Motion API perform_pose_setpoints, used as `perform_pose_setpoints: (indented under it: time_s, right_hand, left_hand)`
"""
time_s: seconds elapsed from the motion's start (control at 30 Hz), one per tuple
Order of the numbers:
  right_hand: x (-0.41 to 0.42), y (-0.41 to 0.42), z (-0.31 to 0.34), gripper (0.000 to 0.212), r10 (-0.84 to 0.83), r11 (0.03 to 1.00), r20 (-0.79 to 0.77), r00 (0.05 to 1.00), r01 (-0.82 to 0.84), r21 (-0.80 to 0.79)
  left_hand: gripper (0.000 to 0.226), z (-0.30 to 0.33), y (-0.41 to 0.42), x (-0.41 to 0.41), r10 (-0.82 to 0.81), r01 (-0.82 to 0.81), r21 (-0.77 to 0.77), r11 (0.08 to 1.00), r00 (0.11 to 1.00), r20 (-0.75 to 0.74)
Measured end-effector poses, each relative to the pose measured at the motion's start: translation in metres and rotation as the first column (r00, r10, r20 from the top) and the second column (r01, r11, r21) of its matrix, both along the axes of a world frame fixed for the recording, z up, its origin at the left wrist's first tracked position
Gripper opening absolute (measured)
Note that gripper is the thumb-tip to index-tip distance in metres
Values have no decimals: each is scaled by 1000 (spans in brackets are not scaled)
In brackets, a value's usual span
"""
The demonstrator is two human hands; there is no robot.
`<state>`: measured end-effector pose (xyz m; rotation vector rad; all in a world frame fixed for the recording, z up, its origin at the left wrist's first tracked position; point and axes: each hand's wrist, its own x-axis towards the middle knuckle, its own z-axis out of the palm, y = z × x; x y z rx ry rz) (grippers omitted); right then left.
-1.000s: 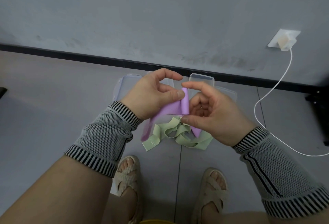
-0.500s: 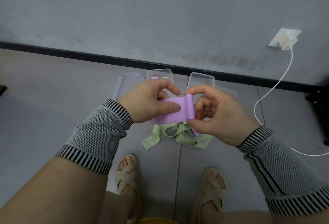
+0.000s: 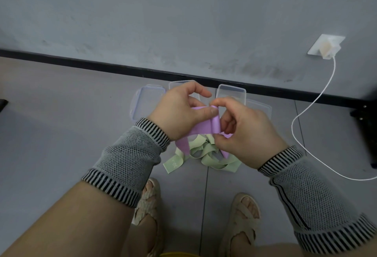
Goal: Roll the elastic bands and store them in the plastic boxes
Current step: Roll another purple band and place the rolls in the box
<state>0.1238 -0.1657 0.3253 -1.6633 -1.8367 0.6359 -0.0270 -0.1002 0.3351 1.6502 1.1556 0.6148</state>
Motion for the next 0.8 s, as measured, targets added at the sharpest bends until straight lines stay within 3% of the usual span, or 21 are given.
perform_pose_setpoints:
  time_s: [0.1, 0.17, 0.23, 0.37, 0.53, 0.8]
  right_hand:
    - [4, 0, 0, 61, 15, 999, -236, 972, -26, -44]
    - [5, -1, 1, 67, 29, 992, -456, 889, -82, -98]
    - [6, -1, 0, 68, 39, 986, -550, 834, -121, -113]
    - [7, -2, 1, 60, 46, 983, -592, 805, -143, -118]
    - [14, -3, 3, 58, 44, 976, -620, 783, -166, -140]
    - [25, -6, 6, 56, 44, 975, -642, 766, -173, -138]
  left_hand:
    - [24, 3, 2, -5, 2, 5, -81, 997, 996, 87]
    - [26, 5, 2, -8, -20, 42, -132, 990, 986, 164]
    - [25, 6, 1, -8, -38, 76, -164, 983, 974, 224]
    - [24, 5, 2, -11, -101, 130, -156, 979, 978, 180]
    - [15, 0, 4, -19, -232, 225, -96, 970, 970, -71]
    - [22, 13, 4, -23, -171, 164, -121, 979, 984, -43]
